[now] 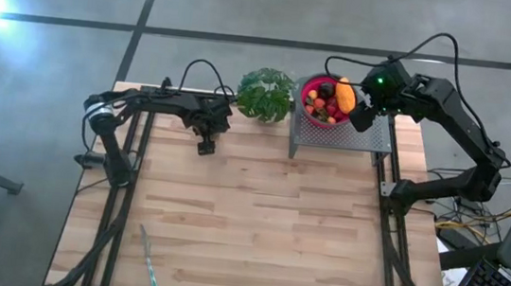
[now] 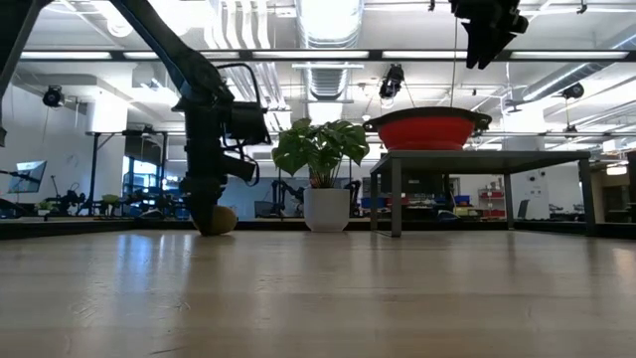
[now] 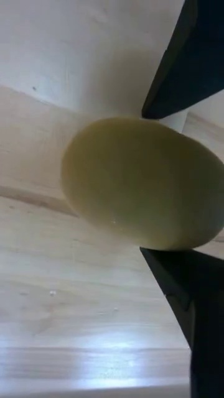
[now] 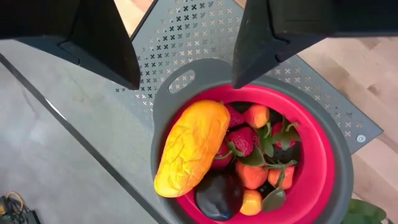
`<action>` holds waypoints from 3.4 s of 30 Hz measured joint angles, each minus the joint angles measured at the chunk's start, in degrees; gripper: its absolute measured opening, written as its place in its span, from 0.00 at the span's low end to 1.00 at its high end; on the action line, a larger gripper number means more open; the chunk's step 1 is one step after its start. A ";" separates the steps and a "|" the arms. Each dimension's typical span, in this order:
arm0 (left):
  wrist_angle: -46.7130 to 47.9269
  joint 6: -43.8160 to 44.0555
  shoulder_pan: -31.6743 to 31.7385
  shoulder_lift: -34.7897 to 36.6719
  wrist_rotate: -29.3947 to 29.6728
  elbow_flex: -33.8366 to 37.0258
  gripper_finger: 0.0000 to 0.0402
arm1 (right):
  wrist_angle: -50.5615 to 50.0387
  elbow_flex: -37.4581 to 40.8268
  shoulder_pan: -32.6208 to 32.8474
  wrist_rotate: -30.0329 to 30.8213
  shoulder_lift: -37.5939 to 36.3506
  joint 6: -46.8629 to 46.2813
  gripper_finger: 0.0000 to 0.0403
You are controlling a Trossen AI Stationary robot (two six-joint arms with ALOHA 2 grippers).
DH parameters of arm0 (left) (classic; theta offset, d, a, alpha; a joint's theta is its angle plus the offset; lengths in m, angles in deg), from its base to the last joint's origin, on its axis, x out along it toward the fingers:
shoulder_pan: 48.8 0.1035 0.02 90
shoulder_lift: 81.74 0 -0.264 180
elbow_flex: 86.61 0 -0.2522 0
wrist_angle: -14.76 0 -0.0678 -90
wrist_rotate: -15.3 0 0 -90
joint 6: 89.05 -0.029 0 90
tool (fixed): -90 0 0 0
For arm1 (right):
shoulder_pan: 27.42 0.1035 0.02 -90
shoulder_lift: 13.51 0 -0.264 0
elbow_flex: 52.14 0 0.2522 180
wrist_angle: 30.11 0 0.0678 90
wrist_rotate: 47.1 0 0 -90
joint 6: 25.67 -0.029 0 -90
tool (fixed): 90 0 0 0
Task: Pick & Place Fruit
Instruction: Put the kiwi into the red strainer bowl on the shelf
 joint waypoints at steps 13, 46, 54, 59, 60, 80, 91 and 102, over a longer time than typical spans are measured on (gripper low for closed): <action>-0.38 0.04 -0.04 0.26 -0.03 0.21 0.60 | 0.02 0.11 0.00 0.00 -0.02 0.00 0.54; 2.08 21.98 -2.66 12.52 -47.30 0.28 0.57 | 0.93 0.11 11.41 -7.72 -0.02 7.44 0.57; -4.96 24.98 -12.57 12.52 -52.94 0.28 0.57 | 3.13 0.20 27.06 -7.83 -0.04 4.89 0.51; -17.06 29.14 -19.00 12.52 -53.31 0.23 0.57 | 7.10 0.69 37.70 -7.56 -0.04 2.23 0.48; -19.42 29.34 -20.21 12.52 -52.79 0.23 0.57 | 7.85 0.86 39.65 -7.43 -0.04 1.57 0.48; -55.23 37.99 -33.33 9.15 -28.40 0.14 0.57 | 20.12 10.00 53.52 -4.30 -0.01 0.64 0.50; -55.41 45.28 -33.61 -1.25 -37.32 -6.21 0.57 | 25.49 14.66 53.66 -4.46 -0.04 3.90 0.61; -53.43 45.27 -33.88 -12.96 -48.26 -22.16 0.57 | 28.61 18.98 59.28 -5.96 -0.02 1.34 0.71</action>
